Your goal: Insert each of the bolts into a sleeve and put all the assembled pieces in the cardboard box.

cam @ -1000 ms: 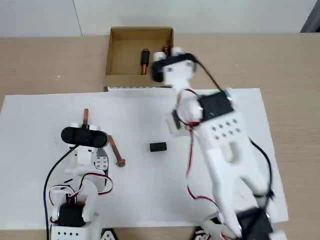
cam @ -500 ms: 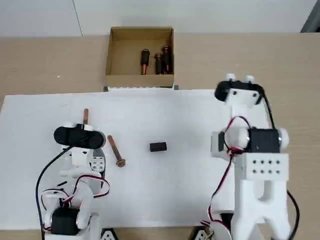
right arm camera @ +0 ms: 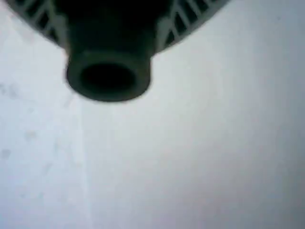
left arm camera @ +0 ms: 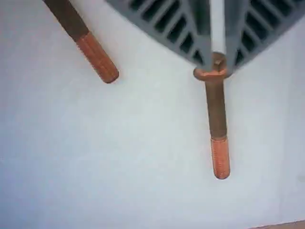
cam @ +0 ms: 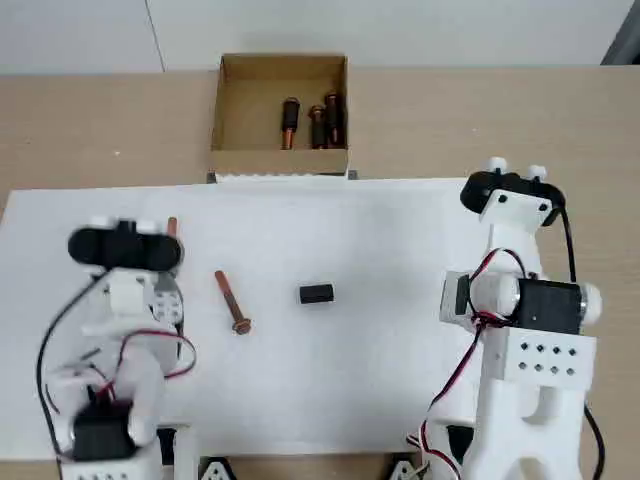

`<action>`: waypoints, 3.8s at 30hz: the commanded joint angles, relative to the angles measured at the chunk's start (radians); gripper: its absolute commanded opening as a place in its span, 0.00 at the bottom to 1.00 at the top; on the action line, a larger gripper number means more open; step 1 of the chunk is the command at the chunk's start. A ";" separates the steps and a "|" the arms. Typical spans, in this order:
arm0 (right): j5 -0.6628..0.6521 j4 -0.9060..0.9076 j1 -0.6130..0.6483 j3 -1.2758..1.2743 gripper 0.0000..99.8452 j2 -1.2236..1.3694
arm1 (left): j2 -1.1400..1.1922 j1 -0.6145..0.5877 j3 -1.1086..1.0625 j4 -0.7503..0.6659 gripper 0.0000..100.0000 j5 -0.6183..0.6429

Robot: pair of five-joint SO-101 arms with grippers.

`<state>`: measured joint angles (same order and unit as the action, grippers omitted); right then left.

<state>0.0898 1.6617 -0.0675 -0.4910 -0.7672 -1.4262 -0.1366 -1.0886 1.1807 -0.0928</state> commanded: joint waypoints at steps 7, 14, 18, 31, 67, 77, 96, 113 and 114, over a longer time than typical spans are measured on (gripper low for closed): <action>0.008 -0.010 -0.007 0.005 0.00 -0.024 | 0.591 -0.006 0.437 0.003 0.01 0.000; 0.009 -0.010 -0.008 0.005 0.00 -0.024 | 1.034 -0.057 0.803 0.150 0.01 0.000; 0.009 -0.010 -0.008 0.005 0.00 -0.024 | 1.272 -0.095 1.024 0.313 0.01 0.000; 0.009 -0.010 -0.008 0.005 0.00 -0.021 | 1.705 -0.091 1.409 0.557 0.02 -0.054; 0.009 -0.010 -0.008 0.005 0.00 -0.024 | 2.036 -0.087 1.408 0.417 0.07 -0.068; 0.009 -0.010 -0.008 0.005 0.00 -0.024 | 1.900 -0.041 1.408 0.451 0.00 -0.064; 0.011 -0.010 -0.008 0.005 0.00 -0.024 | 1.692 0.003 1.405 0.569 0.02 0.758; 0.011 -0.010 -0.007 0.005 0.00 -0.024 | 1.694 0.005 1.403 0.548 0.02 1.622; 0.011 -0.010 -0.007 0.005 0.00 -0.024 | 1.694 0.005 1.403 0.546 0.02 1.626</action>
<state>0.0898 1.6617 -0.0660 -0.4910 -0.7672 0.3399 -0.1304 0.2908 1.7238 1.5075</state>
